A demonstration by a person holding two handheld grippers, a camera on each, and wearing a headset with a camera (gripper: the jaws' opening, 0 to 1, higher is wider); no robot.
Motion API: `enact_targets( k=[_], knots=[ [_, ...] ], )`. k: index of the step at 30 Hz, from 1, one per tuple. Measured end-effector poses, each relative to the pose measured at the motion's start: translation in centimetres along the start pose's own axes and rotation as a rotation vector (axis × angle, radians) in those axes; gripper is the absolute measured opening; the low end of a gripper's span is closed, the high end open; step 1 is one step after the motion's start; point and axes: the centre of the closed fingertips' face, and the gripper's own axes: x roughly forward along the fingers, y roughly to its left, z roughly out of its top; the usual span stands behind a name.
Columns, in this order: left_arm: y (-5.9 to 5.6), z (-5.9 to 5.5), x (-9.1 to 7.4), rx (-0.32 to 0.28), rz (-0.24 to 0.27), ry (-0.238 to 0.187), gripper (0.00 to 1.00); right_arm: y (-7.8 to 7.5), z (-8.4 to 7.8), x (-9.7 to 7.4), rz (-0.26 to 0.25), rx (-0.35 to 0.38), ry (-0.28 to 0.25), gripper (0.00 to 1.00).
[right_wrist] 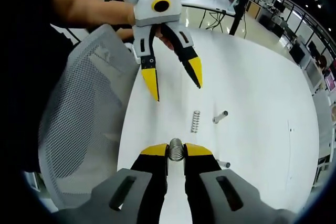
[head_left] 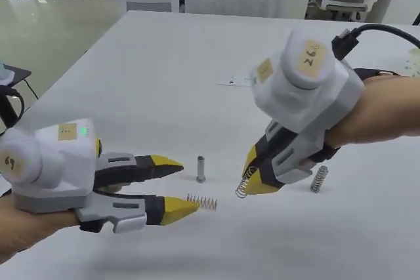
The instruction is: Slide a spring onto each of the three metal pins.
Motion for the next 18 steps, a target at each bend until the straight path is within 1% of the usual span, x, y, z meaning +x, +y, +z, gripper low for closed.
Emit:
enact_targets(
  k=[5,11,15,18],
  knots=[
    [0.5,-0.4,-0.8,-0.016,0.034,-0.007,0.4,-0.2,-0.4,-0.1,-0.003,0.004,0.007,0.09],
    [1.1,-1.1,-1.6,-0.032,0.07,0.001,0.45,-0.5,-1.0,-0.3,-0.01,0.011,0.017,0.09],
    [1.4,-1.7,-2.3,-0.05,0.096,0.002,0.47,-1.0,-1.6,-0.7,-0.019,0.025,0.024,0.09],
    [1.5,-2.1,-2.7,-0.06,0.109,0.005,0.48,-1.2,-2.2,-1.0,-0.029,0.032,0.034,0.09]
  ],
)
